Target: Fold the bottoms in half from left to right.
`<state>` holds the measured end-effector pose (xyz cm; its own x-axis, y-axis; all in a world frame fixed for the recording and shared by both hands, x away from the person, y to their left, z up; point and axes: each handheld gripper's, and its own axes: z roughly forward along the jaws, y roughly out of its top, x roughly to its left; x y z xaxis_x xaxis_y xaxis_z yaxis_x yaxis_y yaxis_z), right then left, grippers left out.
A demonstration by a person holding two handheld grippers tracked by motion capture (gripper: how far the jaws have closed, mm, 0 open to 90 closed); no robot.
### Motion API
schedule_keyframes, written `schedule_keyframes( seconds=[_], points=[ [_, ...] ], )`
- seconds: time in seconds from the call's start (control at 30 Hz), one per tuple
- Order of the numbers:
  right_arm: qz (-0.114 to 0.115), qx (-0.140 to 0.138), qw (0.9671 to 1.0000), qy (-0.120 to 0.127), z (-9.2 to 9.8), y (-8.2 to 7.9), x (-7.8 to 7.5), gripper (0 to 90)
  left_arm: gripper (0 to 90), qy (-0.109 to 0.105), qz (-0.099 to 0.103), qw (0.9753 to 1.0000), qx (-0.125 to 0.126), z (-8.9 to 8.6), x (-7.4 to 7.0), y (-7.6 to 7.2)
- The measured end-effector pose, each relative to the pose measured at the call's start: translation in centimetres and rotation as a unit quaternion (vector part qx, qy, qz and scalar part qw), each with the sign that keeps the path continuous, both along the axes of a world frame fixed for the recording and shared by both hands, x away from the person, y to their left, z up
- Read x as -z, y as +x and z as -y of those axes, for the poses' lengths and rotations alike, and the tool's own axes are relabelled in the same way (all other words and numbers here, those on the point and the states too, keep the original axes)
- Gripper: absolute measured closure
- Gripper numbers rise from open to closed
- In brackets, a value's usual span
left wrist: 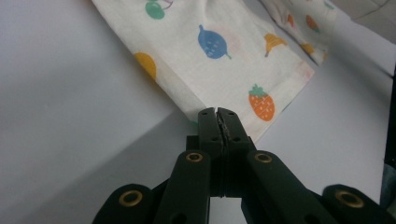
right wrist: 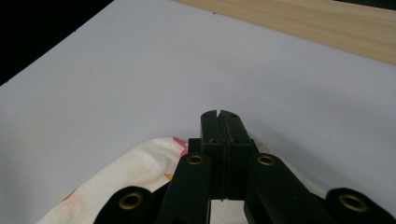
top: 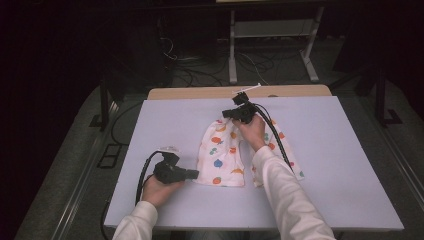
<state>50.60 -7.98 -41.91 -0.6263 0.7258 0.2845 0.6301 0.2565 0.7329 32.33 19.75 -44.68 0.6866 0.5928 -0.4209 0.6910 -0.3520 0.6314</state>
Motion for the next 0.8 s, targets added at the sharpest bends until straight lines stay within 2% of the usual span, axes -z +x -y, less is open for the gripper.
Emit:
schedule_keyframes(
  seconds=[0.17, 0.3, 0.5, 0.8],
  points=[
    [0.004, 0.001, 0.9999, 0.011, 0.5, 0.0, -0.5, 88.4, 88.9, -0.012, 0.014, 0.9997, 0.013, 0.6, -1.0, -0.5],
    [0.004, 0.004, 0.9998, 0.019, 0.9, 0.0, -0.7, 88.3, 88.9, -0.036, 0.017, 0.9989, 0.027, 1.4, -1.9, -0.9],
    [0.003, 0.004, 0.9998, 0.021, 1.3, -0.2, -0.6, 88.4, 88.8, -0.038, 0.029, 0.9974, 0.053, 3.3, -3.2, -1.4],
    [0.006, 0.007, 0.9997, 0.022, 2.1, -0.2, -1.1, 88.4, 88.8, -0.042, 0.032, 0.9956, 0.078, 5.4, -3.7, -1.4]
  ],
)
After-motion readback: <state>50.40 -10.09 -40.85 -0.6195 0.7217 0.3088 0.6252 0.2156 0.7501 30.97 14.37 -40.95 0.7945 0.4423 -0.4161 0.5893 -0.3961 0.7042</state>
